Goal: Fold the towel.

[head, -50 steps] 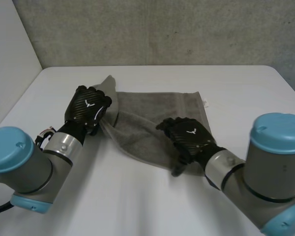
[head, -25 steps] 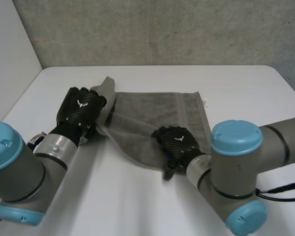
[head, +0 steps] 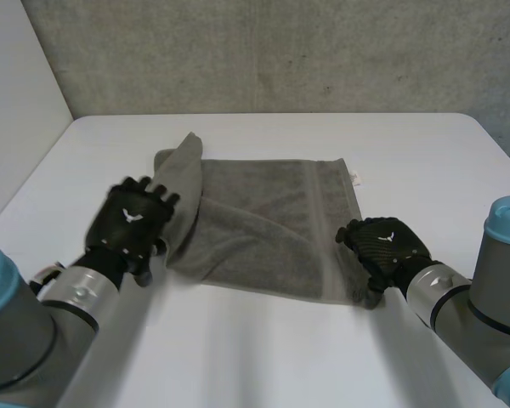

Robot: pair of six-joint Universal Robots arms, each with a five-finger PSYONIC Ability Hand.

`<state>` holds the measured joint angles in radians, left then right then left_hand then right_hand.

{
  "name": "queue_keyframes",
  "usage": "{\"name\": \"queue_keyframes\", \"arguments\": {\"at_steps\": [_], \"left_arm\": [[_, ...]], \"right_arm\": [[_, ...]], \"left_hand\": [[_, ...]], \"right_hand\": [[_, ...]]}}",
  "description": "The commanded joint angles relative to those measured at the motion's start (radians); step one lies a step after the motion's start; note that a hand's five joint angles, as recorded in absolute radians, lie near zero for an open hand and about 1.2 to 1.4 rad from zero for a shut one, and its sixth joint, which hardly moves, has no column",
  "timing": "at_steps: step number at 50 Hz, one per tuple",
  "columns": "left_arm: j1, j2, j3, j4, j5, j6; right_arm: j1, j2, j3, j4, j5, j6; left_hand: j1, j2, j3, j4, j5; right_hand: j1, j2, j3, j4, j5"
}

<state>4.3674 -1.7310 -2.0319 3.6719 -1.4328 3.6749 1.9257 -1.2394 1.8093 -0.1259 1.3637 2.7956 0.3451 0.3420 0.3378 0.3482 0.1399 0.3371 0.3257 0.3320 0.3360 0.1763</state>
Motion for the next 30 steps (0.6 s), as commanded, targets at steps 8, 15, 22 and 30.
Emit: {"name": "queue_keyframes", "arguments": {"at_steps": [8,15,22,30], "left_arm": [[0.181,-0.011,0.012,0.118,0.045,-0.010],[0.198,-0.096,0.028,0.145,0.045,-0.007],[0.204,-0.142,0.048,0.145,0.045,-0.007],[0.207,-0.143,0.042,0.145,0.045,-0.007]], "right_arm": [[-0.001,0.087,-0.016,-0.011,0.005,-0.014],[-0.002,0.124,-0.018,-0.050,0.008,-0.031],[-0.004,0.152,-0.033,-0.090,0.006,-0.031],[-0.004,0.175,-0.054,-0.109,0.015,-0.031]], "left_hand": [[-0.046,-0.043,-0.039,-0.050,-0.016],[-0.043,-0.040,-0.036,-0.047,-0.013],[-0.035,-0.032,-0.027,-0.038,-0.004],[-0.035,-0.032,-0.027,-0.038,-0.004]], "right_hand": [[0.030,0.041,0.035,0.031,0.016],[0.115,0.126,0.120,0.116,0.101],[0.179,0.191,0.184,0.180,0.166],[0.273,0.285,0.278,0.274,0.259]]}}
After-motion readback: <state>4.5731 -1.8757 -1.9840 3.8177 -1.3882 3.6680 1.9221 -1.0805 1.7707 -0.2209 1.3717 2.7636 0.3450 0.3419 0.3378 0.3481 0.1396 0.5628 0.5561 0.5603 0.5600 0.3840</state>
